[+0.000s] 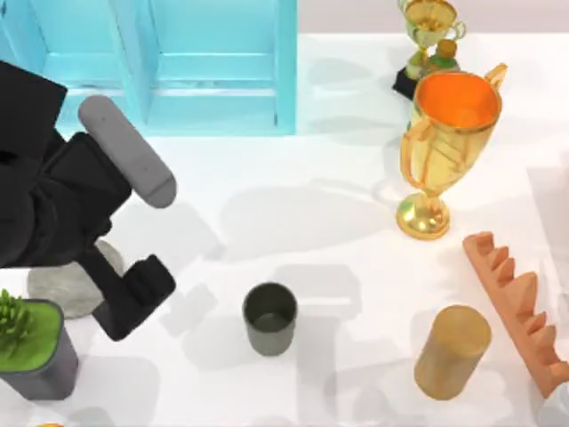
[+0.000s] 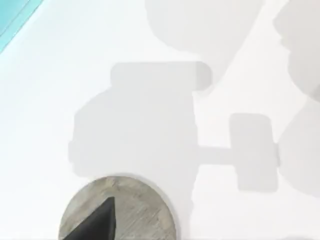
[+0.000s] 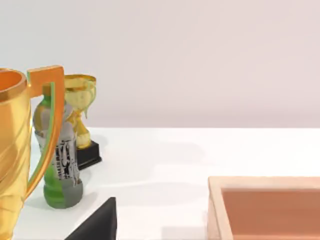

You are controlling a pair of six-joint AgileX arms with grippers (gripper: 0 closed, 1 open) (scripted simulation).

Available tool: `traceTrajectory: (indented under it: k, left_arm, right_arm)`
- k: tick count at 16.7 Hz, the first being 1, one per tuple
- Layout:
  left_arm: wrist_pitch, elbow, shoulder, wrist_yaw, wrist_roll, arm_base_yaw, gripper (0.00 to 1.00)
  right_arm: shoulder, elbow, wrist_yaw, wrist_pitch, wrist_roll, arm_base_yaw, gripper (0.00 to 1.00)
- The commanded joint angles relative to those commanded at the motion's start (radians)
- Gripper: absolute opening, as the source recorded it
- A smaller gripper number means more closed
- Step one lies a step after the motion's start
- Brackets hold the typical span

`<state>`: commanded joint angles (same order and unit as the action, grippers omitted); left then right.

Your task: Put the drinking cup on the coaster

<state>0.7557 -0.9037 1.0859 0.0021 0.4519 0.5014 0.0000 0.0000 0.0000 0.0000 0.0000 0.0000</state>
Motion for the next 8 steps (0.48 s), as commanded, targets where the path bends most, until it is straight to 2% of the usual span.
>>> traceTrajectory:
  k: [4,8]
  left_arm:
    - [0.246,-0.289,0.381,-0.002,0.146,0.159,1.00]
    - [0.424,-0.512,0.643,-0.003,0.253,0.277,1.00]
  right_arm:
    - [0.000,0.000,0.000,0.000,0.000,0.000,1.00]
    - [0.000,0.000,0.000,0.000,0.000,0.000,1.00]
